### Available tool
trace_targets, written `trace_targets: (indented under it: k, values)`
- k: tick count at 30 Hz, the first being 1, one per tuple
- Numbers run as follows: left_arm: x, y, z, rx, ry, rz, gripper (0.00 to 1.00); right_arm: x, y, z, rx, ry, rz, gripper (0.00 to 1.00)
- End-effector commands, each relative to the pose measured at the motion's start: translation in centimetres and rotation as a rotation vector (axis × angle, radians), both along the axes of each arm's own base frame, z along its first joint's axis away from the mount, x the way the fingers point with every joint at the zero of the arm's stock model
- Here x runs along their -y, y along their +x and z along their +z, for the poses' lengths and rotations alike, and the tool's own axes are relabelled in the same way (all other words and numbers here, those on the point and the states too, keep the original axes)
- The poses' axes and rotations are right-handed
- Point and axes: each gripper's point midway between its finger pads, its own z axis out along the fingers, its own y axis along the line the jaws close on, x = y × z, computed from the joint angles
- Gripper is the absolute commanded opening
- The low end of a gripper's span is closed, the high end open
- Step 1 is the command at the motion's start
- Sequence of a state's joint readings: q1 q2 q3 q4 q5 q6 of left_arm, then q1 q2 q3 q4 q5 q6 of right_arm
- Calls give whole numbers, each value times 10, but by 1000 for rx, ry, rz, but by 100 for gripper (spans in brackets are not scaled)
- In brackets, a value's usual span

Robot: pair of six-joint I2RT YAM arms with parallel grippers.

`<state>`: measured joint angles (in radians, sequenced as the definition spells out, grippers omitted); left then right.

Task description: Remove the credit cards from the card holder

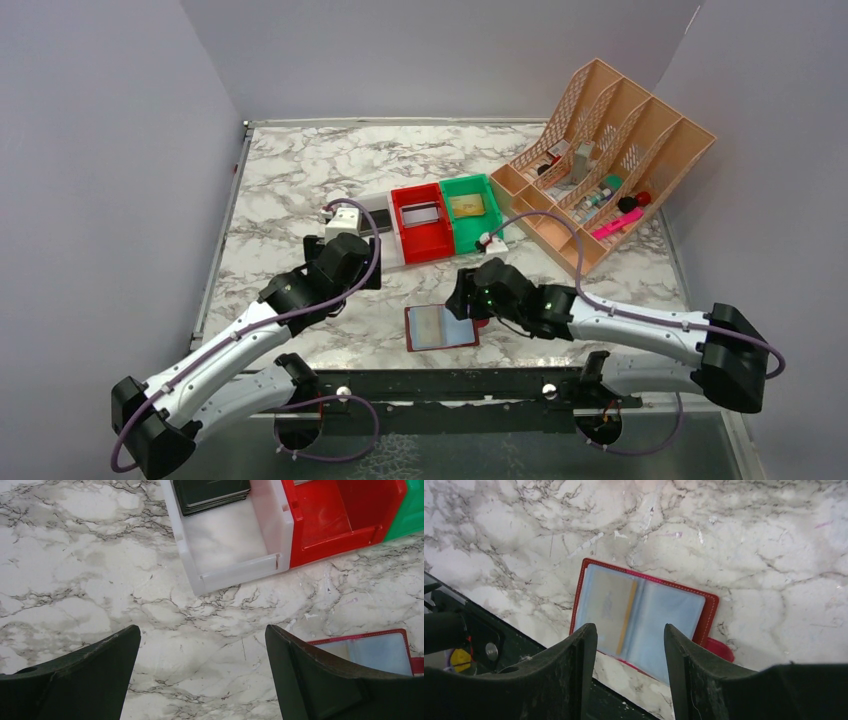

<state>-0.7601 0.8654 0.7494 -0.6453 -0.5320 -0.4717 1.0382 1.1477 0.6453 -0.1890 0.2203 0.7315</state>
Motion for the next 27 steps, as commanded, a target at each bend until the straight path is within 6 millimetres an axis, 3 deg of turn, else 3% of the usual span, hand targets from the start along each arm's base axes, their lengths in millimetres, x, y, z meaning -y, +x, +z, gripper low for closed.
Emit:
trace_targets:
  k: [1, 6, 15, 27]
  values:
    - [-4, 0, 14, 43, -36, 22, 99, -3, -2, -15, -2, -54, -147, 56]
    - [-11, -1, 20, 76, -52, 46, 99, -17, -10, -25, 30, -206, -180, 56]
    - [-10, -4, 20, 77, -69, 39, 99, -66, -32, -53, 6, -230, -85, 56]
    - [-11, -3, 17, 68, -57, 43, 99, -65, -29, -84, -3, -318, -134, 54]
